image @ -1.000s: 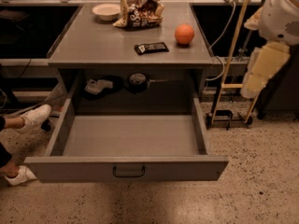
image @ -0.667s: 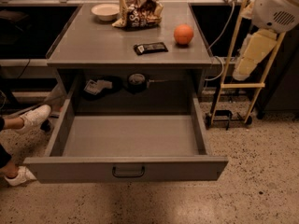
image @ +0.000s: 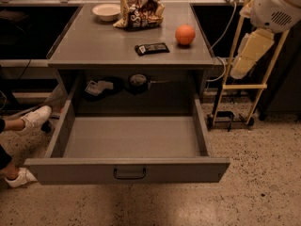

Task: Place orange into top drawer

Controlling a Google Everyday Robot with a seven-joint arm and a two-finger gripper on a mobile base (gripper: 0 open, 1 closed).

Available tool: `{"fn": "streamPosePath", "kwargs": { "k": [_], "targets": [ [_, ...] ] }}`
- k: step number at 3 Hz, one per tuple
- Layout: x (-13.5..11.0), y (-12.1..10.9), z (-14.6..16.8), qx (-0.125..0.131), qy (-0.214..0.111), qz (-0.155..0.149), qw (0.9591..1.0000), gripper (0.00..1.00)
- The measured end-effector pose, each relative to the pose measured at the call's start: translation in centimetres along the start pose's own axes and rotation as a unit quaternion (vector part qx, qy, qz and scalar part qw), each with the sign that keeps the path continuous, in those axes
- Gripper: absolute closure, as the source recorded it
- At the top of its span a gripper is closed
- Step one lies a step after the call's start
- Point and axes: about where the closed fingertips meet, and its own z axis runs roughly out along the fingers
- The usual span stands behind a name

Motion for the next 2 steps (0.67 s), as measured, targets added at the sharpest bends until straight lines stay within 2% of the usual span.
{"fn": "streamPosePath", "kwargs": {
  "k": [1,2],
  "targets": [
    [-0.6,-4.0,2.1,0.023,-0.059,0.022,0.9978,0.00],
    [-2.3,-9.7,7.2,0.034,-0.123,0.050,0.9906,0.00]
  ]
}}
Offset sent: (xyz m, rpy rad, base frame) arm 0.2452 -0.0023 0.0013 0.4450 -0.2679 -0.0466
